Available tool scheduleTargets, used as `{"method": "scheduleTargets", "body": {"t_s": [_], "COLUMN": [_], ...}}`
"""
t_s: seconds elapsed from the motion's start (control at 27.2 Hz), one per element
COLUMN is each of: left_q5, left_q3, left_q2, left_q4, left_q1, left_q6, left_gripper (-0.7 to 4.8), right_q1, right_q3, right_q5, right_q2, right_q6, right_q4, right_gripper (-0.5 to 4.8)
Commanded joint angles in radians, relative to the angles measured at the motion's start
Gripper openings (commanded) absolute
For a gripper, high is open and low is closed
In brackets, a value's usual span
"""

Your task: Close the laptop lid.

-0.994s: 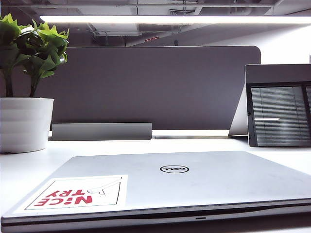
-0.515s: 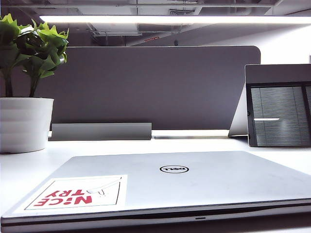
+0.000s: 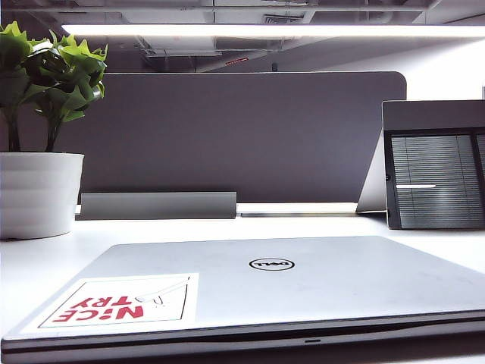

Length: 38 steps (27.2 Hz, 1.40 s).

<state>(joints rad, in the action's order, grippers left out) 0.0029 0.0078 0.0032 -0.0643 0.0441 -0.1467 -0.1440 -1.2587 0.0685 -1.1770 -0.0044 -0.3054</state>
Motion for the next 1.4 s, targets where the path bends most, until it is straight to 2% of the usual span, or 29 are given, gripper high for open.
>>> {"method": "scheduleTargets", "body": {"t_s": [0.04, 0.52, 0.74, 0.92, 1.25, 1.4], "left_q5": [-0.003, -0.001, 0.003, 0.08, 0.08, 0.033], "left_q3": [0.001, 0.001, 0.001, 0.001, 0.001, 0.001], "left_q2": [0.001, 0.001, 0.001, 0.001, 0.001, 0.001], "left_q4": [0.024, 0.066, 0.069, 0.106, 0.103, 0.098], "left_q1": [0.002, 0.002, 0.002, 0.002, 0.002, 0.002], "left_q6": [0.016, 0.021, 0.064, 0.118, 0.122, 0.121], "left_gripper": [-0.05, -0.05, -0.05, -0.05, -0.05, -0.05], "right_q1": [-0.002, -0.002, -0.002, -0.002, -0.002, -0.002], "right_q3": [-0.003, -0.003, -0.003, -0.003, -0.003, -0.003], "right_q5": [0.004, 0.004, 0.004, 0.004, 0.004, 0.004], "right_q2": [0.004, 0.004, 0.004, 0.004, 0.004, 0.004], "right_q6": [0.004, 0.004, 0.004, 0.004, 0.004, 0.004], "right_q4": [0.011, 0.011, 0.011, 0.011, 0.011, 0.011], "right_gripper": [-0.03, -0.03, -0.03, -0.03, -0.03, -0.03]}}
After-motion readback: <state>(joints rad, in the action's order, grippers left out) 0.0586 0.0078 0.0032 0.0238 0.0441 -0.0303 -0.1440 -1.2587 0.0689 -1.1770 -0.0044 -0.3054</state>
